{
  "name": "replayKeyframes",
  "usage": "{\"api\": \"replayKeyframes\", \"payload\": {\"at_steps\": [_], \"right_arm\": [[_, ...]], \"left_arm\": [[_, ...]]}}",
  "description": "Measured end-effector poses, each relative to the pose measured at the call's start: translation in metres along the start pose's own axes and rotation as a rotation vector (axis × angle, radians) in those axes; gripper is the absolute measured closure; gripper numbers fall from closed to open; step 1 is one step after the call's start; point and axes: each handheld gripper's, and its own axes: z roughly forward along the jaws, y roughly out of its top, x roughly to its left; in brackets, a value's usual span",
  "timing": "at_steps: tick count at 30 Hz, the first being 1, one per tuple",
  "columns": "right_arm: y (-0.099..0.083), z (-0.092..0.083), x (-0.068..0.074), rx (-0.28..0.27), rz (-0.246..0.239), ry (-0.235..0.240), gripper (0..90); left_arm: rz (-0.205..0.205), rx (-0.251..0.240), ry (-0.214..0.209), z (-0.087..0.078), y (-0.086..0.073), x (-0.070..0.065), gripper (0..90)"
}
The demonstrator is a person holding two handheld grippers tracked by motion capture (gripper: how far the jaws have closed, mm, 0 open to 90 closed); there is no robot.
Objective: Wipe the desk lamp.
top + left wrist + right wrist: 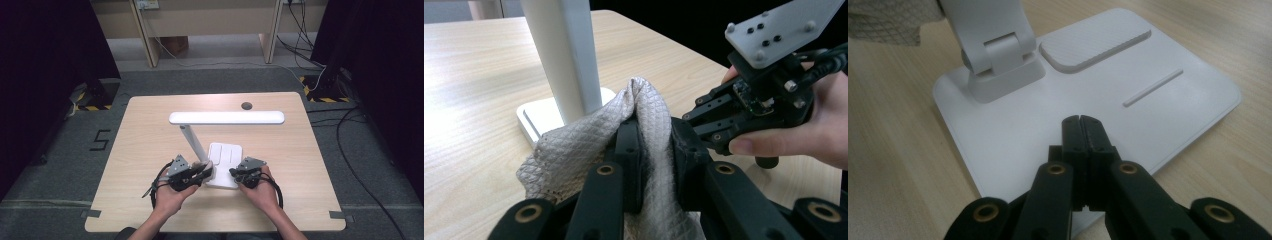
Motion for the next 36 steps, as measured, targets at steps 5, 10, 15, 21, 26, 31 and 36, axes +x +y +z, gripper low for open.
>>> {"api": "replayKeyframes", "payload": {"at_steps": [5,10,15,21,26,31,36], "right_arm": [[0.0,0.0,0.0,0.001,0.003,0.0,90.0],[0.0,0.0,0.0,0.001,0.002,0.0,90.0],[0.0,0.0,0.0,-0.001,-0.001,0.0,90.0],[0.0,0.0,0.0,-0.001,-0.002,-0.003,90.0],[0.0,0.0,0.0,-0.002,-0.002,-0.003,90.0],[0.0,0.0,0.0,-0.002,-0.002,-0.003,90.0],[0.0,0.0,0.001,-0.001,0.001,-0.004,90.0]], "left_arm": [[0.0,0.019,-0.006,0.004,-0.005,0.001,76.2],[-0.001,0.039,-0.012,0.009,-0.011,0.003,76.1],[0.003,0.064,-0.022,0.01,-0.016,0.001,76.0],[0.015,0.075,-0.037,0.009,-0.018,-0.004,75.9],[0.024,0.076,-0.049,0.006,-0.018,-0.009,75.9],[0.031,0.074,-0.06,0.004,-0.017,-0.012,75.8],[0.066,0.07,-0.071,0.0,-0.014,-0.019,75.6]]}}
